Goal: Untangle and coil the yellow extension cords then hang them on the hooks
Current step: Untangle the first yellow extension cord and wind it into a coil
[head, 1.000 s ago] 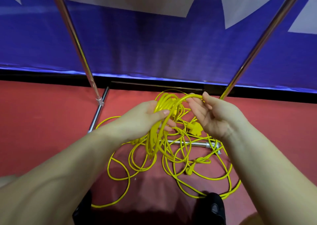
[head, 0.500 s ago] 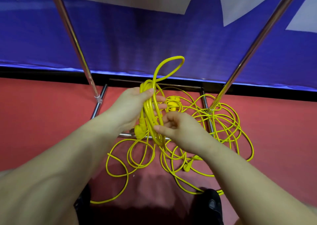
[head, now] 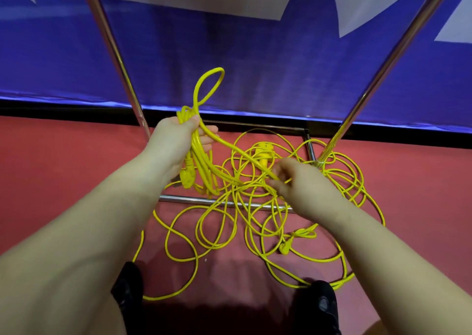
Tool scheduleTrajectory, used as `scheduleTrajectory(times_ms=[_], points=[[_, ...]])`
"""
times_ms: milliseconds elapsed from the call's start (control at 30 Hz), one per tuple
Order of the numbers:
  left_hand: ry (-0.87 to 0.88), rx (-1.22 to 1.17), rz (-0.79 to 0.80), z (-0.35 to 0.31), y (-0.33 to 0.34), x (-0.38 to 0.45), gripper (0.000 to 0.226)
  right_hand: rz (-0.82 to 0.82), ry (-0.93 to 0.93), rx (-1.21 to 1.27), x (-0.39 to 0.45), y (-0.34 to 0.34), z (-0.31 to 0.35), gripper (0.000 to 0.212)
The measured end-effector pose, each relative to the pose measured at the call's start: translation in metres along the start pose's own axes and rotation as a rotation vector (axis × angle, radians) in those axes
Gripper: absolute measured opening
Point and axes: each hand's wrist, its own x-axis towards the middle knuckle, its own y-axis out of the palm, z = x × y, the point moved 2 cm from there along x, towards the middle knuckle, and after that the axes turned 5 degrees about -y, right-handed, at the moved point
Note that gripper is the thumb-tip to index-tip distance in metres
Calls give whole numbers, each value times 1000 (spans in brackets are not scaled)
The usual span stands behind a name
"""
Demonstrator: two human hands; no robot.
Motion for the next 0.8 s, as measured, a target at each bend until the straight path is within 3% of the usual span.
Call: scheduleTrajectory(times_ms=[100, 200, 400, 800], points=[[-30, 141, -4, 2, -9, 3, 16, -229, -9, 132, -1, -12, 2, 20], [-27, 265, 12, 6, -10, 2, 12, -290, 17, 91, -2, -18, -1, 14], [45, 454, 56, 7, -6, -1, 19, -52, 49, -161, -2, -20, -3, 6], [11, 450, 407, 17, 17, -14, 11, 44, -148, 445, -12, -37, 25, 21]])
